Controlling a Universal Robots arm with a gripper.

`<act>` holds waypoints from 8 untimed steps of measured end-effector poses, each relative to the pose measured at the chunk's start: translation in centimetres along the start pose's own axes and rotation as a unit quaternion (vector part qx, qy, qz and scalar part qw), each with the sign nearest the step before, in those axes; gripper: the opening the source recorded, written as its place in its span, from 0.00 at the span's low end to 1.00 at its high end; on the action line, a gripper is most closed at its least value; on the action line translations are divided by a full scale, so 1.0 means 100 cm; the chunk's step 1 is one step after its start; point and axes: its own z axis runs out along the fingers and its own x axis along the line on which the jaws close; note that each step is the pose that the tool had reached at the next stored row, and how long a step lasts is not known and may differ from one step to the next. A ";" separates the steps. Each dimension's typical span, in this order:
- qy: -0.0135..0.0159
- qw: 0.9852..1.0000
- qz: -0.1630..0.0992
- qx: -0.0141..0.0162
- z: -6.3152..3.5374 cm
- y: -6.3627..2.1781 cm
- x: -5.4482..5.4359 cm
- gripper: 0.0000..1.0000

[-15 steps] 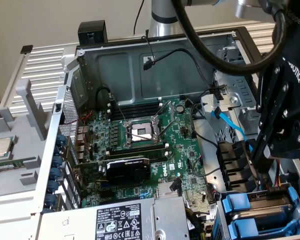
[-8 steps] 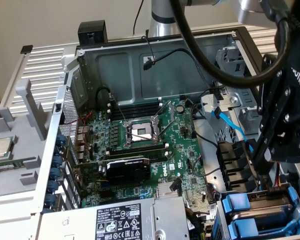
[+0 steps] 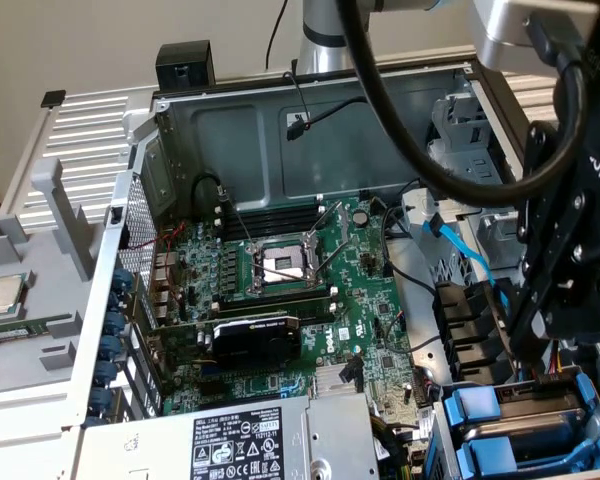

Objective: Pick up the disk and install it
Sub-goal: 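Insert the second disk wire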

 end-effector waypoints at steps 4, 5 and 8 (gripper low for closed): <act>-0.001 1.000 -0.008 0.000 0.0026 -0.0013 0.001 0.16; 0.000 1.000 -0.012 0.000 0.0029 -0.0014 0.001 0.16; 0.001 0.999 -0.033 0.000 0.0042 -0.0017 0.001 0.16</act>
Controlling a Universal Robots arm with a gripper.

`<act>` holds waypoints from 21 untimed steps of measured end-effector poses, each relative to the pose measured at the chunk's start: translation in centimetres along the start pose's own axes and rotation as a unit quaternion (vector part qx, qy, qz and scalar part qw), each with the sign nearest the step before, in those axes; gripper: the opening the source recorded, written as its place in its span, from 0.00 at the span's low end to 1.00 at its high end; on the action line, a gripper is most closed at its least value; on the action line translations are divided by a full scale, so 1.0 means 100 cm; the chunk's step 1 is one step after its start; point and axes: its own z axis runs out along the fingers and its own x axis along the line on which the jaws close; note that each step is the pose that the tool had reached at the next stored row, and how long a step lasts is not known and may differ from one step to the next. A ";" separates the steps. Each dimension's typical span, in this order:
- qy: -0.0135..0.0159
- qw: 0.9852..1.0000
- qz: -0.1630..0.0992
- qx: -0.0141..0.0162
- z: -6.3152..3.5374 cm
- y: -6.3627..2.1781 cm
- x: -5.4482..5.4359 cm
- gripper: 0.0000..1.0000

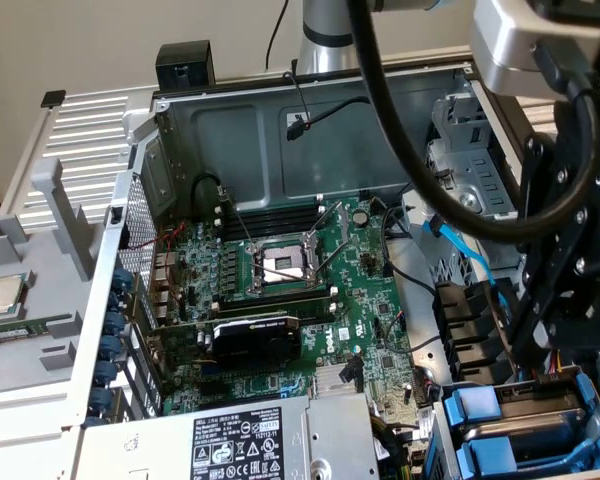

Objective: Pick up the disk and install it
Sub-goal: 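Insert the second disk wire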

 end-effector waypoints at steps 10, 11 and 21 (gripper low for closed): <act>-0.010 0.999 -0.052 0.001 0.0040 -0.0008 0.001 0.16; -0.011 0.999 -0.053 0.001 0.0046 -0.0009 0.002 0.16; -0.022 0.998 -0.062 0.001 0.0087 -0.0071 0.005 0.16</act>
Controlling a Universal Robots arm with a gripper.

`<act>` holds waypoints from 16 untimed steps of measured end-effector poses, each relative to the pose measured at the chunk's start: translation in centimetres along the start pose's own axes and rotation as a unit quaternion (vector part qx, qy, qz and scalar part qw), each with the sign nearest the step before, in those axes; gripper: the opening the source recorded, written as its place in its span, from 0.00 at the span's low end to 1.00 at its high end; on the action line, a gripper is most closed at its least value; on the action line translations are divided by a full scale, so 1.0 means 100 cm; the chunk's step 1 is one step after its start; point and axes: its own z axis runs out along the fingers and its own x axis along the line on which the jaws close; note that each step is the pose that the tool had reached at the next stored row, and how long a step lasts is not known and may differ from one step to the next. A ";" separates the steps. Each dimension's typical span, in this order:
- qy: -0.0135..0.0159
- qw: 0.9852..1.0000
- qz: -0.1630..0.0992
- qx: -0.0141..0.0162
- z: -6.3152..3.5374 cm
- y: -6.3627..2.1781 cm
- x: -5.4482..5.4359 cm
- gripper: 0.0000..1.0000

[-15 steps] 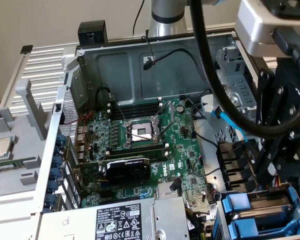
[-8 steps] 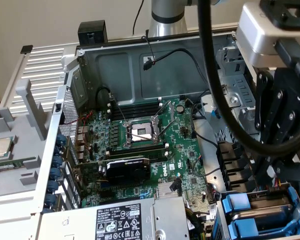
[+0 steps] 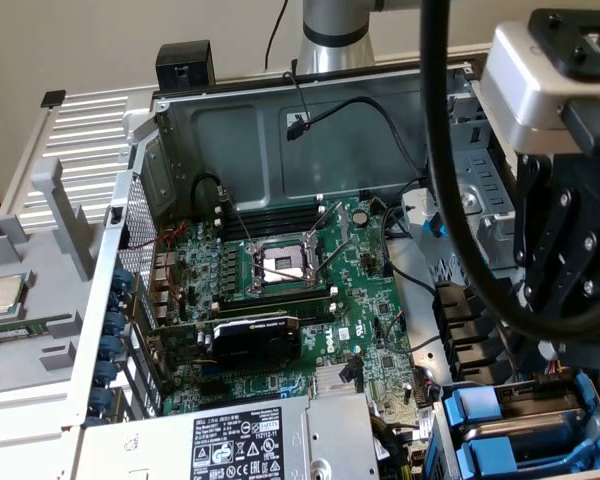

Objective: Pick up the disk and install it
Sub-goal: 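Insert the second disk wire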

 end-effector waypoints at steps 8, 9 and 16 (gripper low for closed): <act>-0.005 1.000 -0.001 0.000 0.0057 -0.0019 0.004 0.16; -0.006 1.000 -0.001 0.000 0.0064 -0.0020 0.004 0.16; -0.007 1.000 -0.001 0.000 0.0094 -0.0024 0.004 0.16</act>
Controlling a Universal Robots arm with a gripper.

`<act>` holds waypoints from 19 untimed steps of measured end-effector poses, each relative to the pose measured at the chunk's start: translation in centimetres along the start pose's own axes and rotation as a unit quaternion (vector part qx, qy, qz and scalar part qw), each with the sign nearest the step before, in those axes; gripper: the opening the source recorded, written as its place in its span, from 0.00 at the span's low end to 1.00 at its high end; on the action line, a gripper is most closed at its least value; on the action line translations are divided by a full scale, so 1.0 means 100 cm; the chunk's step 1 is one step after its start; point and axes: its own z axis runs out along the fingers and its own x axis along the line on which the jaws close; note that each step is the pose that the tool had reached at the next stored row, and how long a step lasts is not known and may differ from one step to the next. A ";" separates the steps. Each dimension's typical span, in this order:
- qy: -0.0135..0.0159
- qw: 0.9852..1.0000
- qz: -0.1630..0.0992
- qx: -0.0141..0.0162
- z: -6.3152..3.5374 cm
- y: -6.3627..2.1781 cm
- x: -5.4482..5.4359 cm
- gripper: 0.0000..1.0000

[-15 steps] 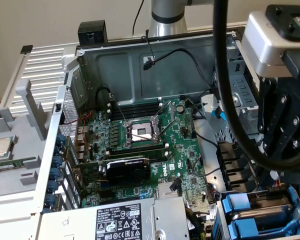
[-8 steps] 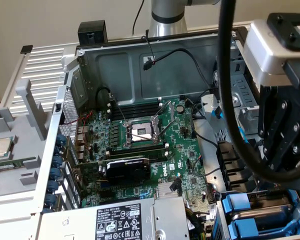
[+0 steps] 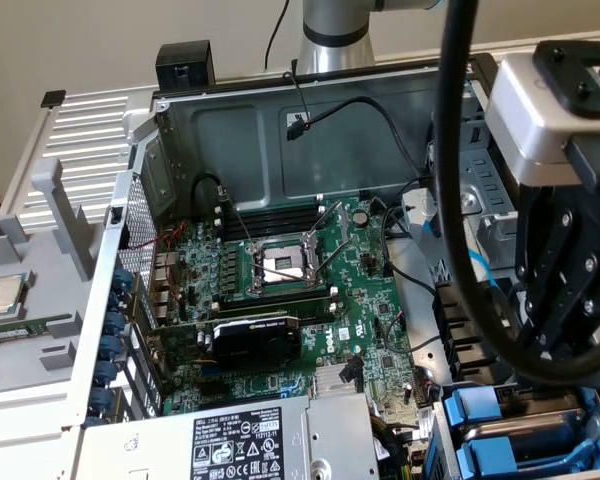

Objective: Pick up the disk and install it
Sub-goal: 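Insert the second disk wire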

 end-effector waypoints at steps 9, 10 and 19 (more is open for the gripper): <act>-0.003 1.000 0.000 0.000 0.0057 -0.0006 0.000 0.16; -0.003 1.000 0.000 0.000 0.0062 -0.0007 0.000 0.16; -0.005 1.000 0.000 0.000 0.0079 -0.0009 0.000 0.16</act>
